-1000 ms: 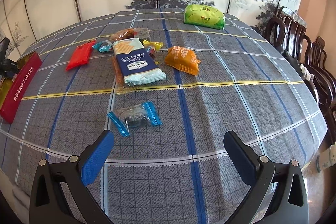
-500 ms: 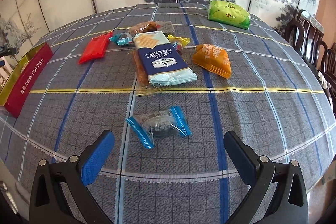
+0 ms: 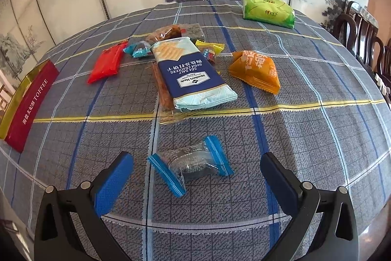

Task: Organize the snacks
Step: 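Lower the right gripper to the blue-ended candy and grasp it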

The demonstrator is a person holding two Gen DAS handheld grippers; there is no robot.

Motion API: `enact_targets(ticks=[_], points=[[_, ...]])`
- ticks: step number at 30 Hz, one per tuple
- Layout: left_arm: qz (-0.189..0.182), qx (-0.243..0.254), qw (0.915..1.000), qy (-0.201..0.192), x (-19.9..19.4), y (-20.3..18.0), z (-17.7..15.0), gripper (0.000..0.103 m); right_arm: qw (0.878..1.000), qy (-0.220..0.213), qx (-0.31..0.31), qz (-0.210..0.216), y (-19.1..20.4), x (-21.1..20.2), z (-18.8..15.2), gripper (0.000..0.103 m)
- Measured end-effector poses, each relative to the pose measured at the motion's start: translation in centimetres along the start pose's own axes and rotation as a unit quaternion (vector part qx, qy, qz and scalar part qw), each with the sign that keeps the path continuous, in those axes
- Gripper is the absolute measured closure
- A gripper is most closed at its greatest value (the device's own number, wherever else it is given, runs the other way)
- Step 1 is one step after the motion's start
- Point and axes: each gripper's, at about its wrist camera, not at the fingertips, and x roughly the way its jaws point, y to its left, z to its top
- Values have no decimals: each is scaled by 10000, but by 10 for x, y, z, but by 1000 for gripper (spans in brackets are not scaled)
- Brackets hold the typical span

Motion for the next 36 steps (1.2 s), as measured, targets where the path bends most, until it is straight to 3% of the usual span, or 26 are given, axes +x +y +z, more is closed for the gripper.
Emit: enact_targets(ticks=[6,11,14,16,19,27,36], points=[[-30,-173,9998,-6,0,2,-3,1,10000,3,-36,-38,1,6,-1,1],[-20,-176,9998,-4,0,2,-3,1,9996,6,-243,-146,7,9,-2,10],[38,-251,9997,55,3,3,-4,1,9995,-81,-286,-142,9,8,-1,21],[-25,-344,9994,76,4,5,-5,1,9992,-137,-356,-116,12,6,0,35],[61,-321,9994,127,6,4,-7,1,9990,-166,-415,-93,16,6,2,47],[91,-297,9993,206,8,5,-11,1,9989,-206,-420,-70,17,6,2,54],[101,-281,9992,250,10,4,-13,1,9995,-201,-232,67,10,-3,3,71]])
